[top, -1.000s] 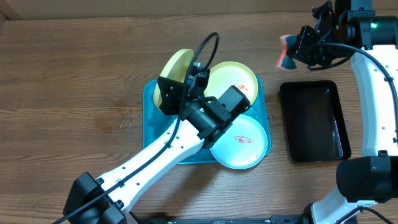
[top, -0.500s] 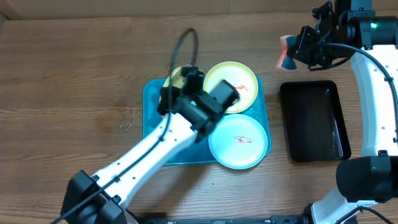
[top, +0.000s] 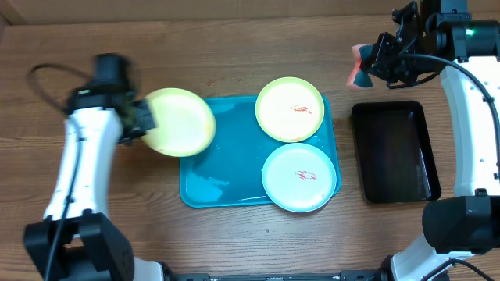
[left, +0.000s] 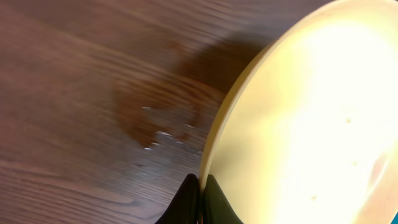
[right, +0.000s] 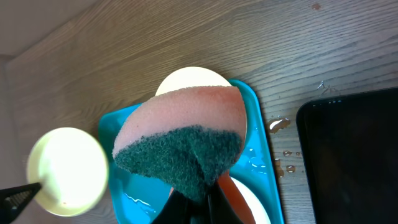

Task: Clean dirty plates on tray and stack at the side
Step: 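Lift the yellow plate with the left gripper and set it left of tray, then grip the rim of the top yellow plate with the left gripper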

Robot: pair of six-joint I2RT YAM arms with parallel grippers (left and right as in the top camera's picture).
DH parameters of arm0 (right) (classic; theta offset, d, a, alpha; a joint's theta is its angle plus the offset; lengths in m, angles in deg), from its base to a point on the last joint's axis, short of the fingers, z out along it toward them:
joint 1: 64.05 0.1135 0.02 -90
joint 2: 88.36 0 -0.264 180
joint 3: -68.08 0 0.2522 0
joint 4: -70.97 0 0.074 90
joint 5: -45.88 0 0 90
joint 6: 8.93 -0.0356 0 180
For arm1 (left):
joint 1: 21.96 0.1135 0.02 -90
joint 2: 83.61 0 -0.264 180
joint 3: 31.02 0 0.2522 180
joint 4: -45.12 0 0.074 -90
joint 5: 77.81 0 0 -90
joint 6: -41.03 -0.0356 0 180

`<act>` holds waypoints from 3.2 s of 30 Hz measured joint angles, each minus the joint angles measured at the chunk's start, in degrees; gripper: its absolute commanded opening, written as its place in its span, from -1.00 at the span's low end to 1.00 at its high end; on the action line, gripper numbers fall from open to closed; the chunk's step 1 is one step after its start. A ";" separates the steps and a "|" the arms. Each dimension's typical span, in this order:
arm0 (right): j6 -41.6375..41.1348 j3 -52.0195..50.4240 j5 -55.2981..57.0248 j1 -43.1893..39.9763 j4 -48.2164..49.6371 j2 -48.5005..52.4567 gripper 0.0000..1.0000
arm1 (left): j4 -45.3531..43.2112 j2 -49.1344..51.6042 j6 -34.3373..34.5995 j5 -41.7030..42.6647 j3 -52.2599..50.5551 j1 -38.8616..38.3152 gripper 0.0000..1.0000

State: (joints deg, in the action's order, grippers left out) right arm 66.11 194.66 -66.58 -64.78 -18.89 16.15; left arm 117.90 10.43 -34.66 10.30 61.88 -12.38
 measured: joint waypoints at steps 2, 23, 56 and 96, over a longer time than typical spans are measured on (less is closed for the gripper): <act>-0.02 0.00 0.00 0.00 -0.02 0.00 -0.93 | -0.96 0.00 -0.39 2.58 -0.04 6.71 -0.92; -0.02 0.00 0.00 0.00 -0.74 0.00 -0.92 | -22.75 -0.04 2.14 6.80 -21.14 26.03 -0.54; -0.04 0.00 0.00 0.00 -1.09 0.00 -0.92 | -11.58 13.14 -2.32 13.38 8.04 -23.08 0.17; 0.00 0.00 -0.02 0.00 -1.38 0.00 -0.92 | -13.27 36.26 0.15 13.64 22.16 -31.12 -0.92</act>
State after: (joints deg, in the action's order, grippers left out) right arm 66.11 194.66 -66.60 -64.78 -20.27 16.15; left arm 104.63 46.69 -34.51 23.94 84.04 -43.50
